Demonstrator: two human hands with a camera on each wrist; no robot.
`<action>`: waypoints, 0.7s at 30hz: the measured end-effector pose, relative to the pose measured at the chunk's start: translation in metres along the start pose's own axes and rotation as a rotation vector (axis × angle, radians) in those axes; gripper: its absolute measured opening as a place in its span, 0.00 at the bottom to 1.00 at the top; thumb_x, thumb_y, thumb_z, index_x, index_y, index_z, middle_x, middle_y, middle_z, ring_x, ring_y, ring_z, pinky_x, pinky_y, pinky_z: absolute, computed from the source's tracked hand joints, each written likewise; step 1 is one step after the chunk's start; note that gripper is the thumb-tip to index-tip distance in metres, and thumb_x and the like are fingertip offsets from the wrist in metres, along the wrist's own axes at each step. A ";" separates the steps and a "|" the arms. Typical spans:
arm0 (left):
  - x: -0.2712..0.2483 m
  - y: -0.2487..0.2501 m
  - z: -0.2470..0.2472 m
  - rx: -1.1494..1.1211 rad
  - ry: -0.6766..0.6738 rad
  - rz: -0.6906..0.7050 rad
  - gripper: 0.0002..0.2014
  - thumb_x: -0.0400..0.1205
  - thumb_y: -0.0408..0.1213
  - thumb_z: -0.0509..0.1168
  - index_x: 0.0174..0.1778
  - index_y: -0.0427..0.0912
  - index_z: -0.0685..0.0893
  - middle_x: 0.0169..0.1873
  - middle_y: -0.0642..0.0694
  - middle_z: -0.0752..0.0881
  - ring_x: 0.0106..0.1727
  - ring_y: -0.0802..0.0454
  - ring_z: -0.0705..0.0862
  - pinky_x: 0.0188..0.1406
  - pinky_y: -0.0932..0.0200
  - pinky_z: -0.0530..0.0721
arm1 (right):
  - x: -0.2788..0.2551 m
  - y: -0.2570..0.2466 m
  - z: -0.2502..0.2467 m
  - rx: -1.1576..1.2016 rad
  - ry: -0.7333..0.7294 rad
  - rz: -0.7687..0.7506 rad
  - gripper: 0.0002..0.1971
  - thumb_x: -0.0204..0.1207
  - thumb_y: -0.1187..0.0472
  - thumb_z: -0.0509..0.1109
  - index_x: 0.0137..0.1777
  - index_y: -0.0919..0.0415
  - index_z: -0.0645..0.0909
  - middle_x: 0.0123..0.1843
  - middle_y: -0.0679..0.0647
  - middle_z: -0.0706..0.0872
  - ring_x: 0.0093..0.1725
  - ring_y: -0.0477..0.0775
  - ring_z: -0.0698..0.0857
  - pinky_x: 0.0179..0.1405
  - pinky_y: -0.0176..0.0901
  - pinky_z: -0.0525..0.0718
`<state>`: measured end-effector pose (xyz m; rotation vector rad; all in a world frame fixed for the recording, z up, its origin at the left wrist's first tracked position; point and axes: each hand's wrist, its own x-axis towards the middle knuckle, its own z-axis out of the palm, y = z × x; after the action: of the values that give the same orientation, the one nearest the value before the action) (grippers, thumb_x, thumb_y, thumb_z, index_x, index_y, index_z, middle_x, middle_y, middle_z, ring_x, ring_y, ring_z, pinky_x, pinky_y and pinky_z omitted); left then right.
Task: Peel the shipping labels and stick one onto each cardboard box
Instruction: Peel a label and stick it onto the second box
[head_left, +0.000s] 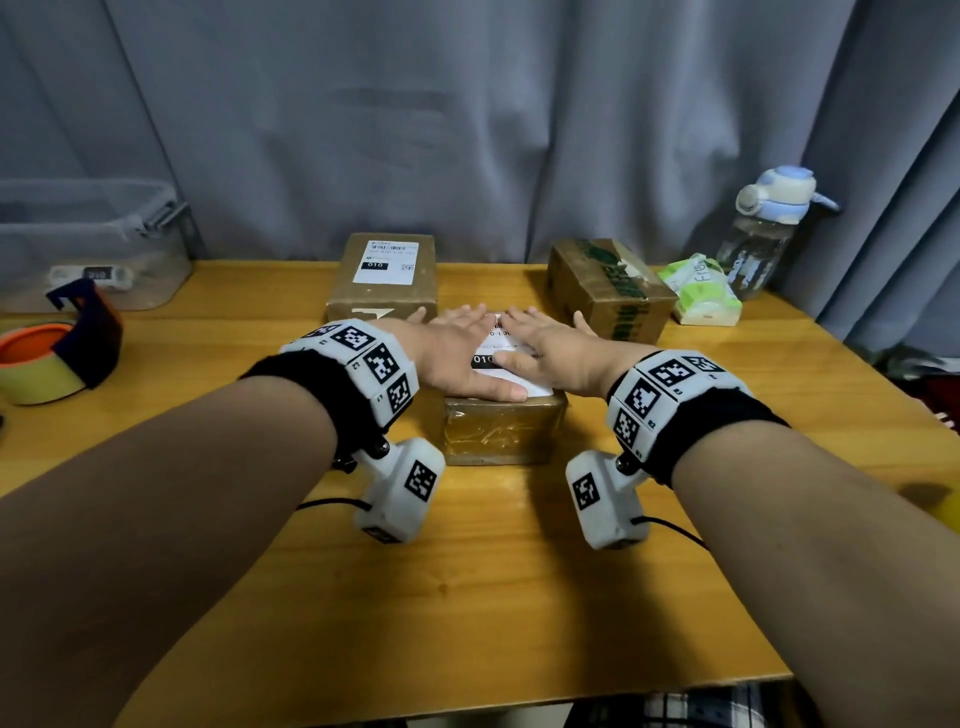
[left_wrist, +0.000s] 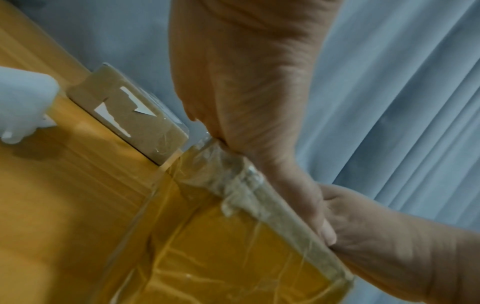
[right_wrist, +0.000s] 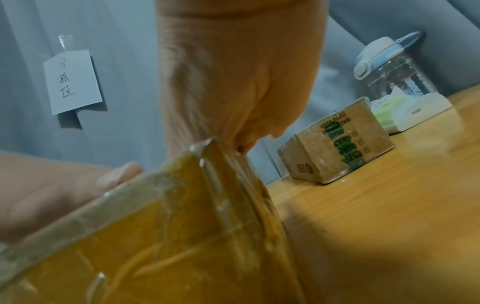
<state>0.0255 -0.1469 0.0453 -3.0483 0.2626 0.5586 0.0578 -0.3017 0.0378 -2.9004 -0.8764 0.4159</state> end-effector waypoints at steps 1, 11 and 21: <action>-0.001 0.001 -0.001 0.014 -0.014 -0.009 0.54 0.70 0.75 0.51 0.81 0.46 0.34 0.82 0.49 0.35 0.83 0.51 0.37 0.81 0.36 0.40 | -0.002 0.000 0.000 0.004 0.000 -0.005 0.34 0.83 0.40 0.49 0.84 0.54 0.45 0.86 0.47 0.43 0.85 0.48 0.42 0.81 0.64 0.35; -0.017 -0.008 0.002 -0.058 -0.050 -0.068 0.66 0.53 0.80 0.48 0.80 0.43 0.31 0.81 0.47 0.32 0.83 0.48 0.35 0.80 0.34 0.40 | -0.041 0.013 0.008 0.124 -0.039 0.031 0.40 0.76 0.32 0.56 0.84 0.43 0.45 0.86 0.40 0.43 0.85 0.55 0.43 0.76 0.72 0.30; -0.014 -0.026 0.049 -0.891 0.335 0.035 0.25 0.87 0.42 0.50 0.81 0.46 0.56 0.81 0.46 0.61 0.82 0.51 0.58 0.76 0.64 0.53 | -0.016 -0.043 0.014 -0.048 0.127 -0.122 0.27 0.87 0.48 0.42 0.84 0.55 0.53 0.86 0.50 0.54 0.85 0.49 0.51 0.83 0.58 0.37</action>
<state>0.0003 -0.1158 0.0048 -4.0104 0.0767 0.1682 0.0185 -0.2747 0.0349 -2.8586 -1.0492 0.2010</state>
